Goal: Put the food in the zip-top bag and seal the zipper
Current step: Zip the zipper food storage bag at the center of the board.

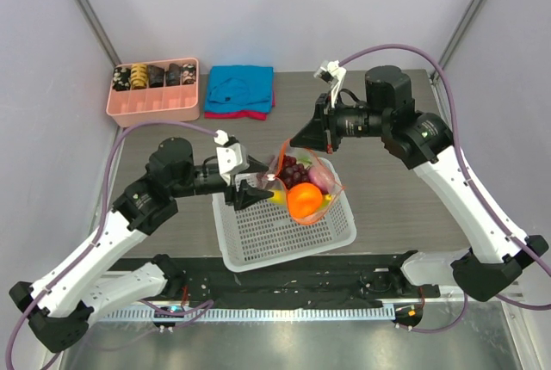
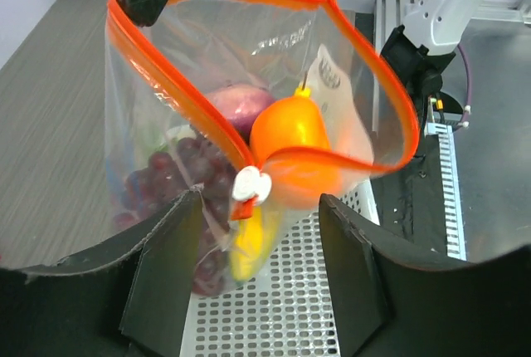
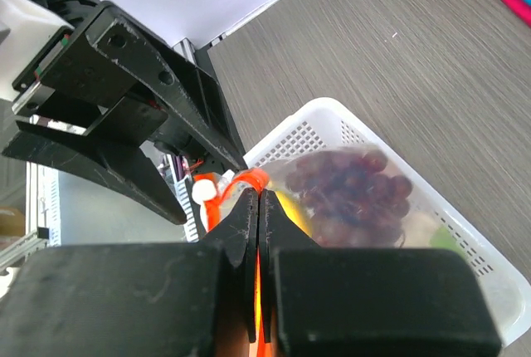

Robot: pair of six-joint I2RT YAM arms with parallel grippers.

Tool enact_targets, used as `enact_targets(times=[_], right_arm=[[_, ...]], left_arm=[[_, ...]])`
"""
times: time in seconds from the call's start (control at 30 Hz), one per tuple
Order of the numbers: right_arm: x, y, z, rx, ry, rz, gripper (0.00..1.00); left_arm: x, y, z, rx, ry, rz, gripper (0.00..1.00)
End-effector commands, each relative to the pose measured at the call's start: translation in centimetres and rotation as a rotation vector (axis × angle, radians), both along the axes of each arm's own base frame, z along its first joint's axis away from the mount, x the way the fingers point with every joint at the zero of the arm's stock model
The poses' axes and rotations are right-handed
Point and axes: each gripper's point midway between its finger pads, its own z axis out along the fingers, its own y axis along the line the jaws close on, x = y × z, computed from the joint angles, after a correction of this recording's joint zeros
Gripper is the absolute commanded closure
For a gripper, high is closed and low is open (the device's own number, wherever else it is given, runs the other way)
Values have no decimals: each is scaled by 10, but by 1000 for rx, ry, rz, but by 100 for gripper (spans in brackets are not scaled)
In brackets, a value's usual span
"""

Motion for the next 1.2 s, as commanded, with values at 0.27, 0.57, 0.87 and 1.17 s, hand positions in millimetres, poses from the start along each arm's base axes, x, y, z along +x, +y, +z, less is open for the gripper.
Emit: enact_targets(times=[0.27, 0.57, 0.87, 1.17], right_arm=[[-4, 3, 48, 120, -123, 11, 99], [-7, 7, 44, 127, -92, 38, 99], [-5, 9, 40, 120, -97, 32, 99], [16, -5, -24, -57, -102, -64, 69]], left_arm=[[-1, -4, -17, 15, -58, -27, 37], [3, -6, 3, -44, -43, 5, 60], [3, -6, 5, -37, -19, 11, 100], [-5, 11, 20, -59, 89, 66, 100]])
